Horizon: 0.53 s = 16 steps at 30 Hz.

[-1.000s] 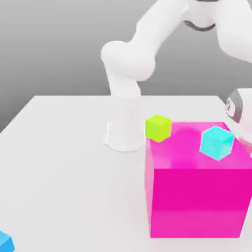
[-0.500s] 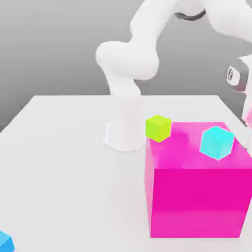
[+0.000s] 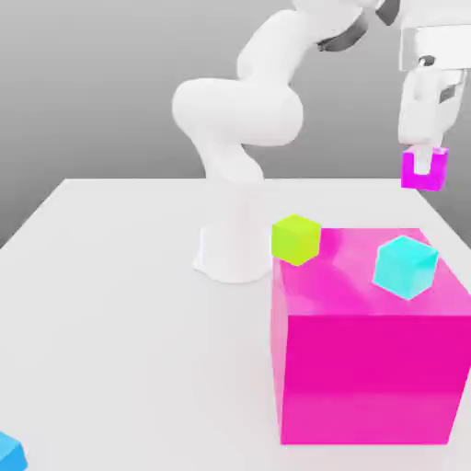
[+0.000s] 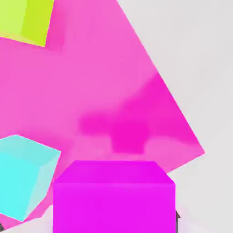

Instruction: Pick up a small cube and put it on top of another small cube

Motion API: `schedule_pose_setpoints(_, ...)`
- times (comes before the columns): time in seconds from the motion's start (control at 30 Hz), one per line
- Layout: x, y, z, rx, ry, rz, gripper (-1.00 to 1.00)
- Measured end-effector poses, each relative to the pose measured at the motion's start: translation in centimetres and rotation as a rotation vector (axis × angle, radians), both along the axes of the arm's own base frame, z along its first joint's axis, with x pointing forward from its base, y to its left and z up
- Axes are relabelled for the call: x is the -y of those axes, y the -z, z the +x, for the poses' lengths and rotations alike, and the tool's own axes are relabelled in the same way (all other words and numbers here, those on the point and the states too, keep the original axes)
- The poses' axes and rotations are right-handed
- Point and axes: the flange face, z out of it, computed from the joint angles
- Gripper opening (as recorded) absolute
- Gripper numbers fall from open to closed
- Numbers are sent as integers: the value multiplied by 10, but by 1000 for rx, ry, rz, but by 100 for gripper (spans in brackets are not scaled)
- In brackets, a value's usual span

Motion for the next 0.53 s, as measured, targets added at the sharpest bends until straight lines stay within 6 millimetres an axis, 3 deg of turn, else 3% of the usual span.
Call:
schedule_pose_setpoints(0.13,54,-9,11,-39,47,-8,-100)
schedule_pose_setpoints(0.27,109,-2,22,-96,87,-26,-100)
schedule_pose_setpoints(0.4,120,48,25,-111,93,-28,-100)
schedule_pose_setpoints(0.43,121,60,25,-111,94,-29,100)
schedule_pose_setpoints(0.53,121,60,25,-111,94,-29,100)
